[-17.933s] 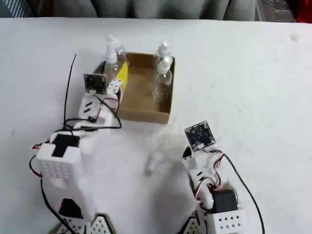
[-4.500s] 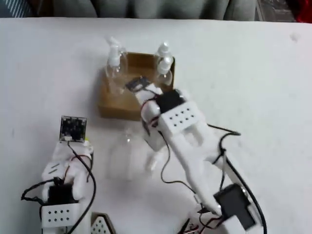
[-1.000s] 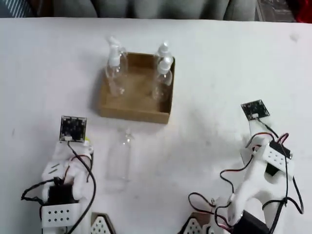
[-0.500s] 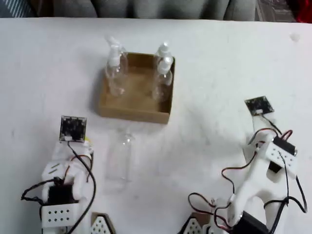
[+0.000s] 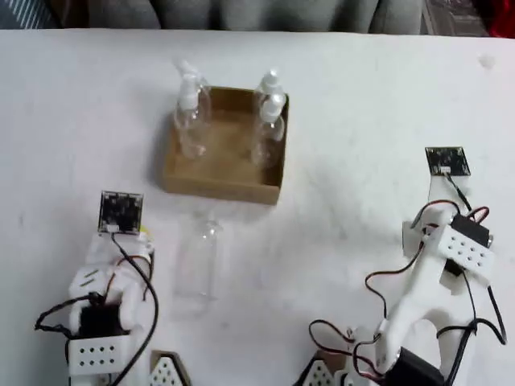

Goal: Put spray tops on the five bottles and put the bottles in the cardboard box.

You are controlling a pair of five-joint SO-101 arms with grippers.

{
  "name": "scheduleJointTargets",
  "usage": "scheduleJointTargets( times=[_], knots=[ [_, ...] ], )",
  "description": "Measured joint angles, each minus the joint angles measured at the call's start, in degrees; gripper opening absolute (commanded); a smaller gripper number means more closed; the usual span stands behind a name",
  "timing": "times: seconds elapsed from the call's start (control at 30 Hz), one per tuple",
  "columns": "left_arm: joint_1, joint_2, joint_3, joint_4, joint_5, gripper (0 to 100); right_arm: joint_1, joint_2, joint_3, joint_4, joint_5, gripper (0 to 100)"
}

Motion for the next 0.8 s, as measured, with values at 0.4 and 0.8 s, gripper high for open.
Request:
scheduleJointTargets(
  times=[0.4, 0.8],
  knots=[
    [0.00, 0.00, 0.00, 0.00, 0.00, 2, -0.35, 21.80, -12.48, -1.23, -0.62, 17.6],
    [0.00, 0.00, 0.00, 0.00, 0.00, 2, -0.26, 29.36, -15.56, -1.58, -0.62, 9.8]
  ],
)
